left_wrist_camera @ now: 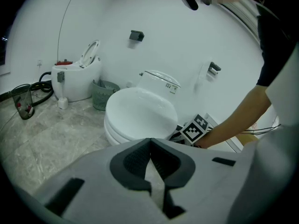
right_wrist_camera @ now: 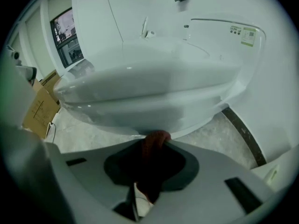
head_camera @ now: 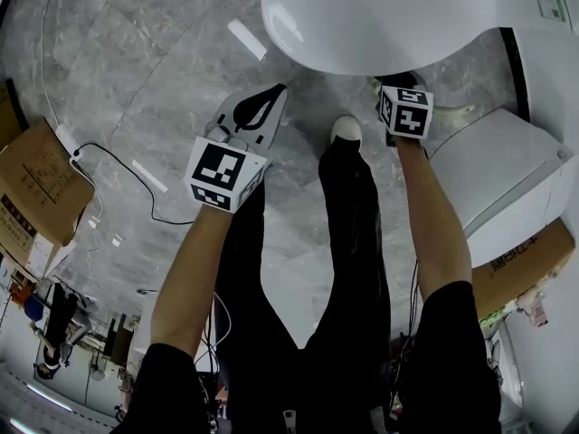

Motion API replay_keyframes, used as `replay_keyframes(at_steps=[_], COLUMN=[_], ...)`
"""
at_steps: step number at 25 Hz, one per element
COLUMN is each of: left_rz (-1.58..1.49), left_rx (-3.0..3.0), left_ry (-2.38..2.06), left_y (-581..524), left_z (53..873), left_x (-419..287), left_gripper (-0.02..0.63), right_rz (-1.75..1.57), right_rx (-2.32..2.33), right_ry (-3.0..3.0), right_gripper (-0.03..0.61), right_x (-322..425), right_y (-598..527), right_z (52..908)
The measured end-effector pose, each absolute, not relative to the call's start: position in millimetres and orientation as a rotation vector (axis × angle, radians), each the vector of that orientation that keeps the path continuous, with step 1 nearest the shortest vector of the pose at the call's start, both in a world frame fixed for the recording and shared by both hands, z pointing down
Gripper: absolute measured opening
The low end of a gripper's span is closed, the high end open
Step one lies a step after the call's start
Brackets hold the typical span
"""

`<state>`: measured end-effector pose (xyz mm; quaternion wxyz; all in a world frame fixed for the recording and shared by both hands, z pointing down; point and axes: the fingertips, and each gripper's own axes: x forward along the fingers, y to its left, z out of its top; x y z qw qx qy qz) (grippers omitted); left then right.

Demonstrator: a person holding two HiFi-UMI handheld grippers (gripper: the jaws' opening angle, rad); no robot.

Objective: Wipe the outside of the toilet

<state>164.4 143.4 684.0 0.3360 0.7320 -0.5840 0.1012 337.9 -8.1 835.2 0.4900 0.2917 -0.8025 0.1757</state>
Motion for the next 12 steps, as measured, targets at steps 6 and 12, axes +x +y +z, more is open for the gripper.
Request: replay_keyframes(at_steps=[6,12], left_rz=[0.276,0.275], left_rx=[1.914,1.906], left_ry=[-1.513,-1.527], left_y=[166,191], left_z=[686,685], left_x=[134,97], left_gripper=[0.003,0.003], right_rz=[0.494,0.535], right_rx=[0.747,0.766], right_ry=[-1.938,-1.929], right_gripper=[0.074,0.072], right_x=[306,270], right_y=[33,67], right_z=[835,837])
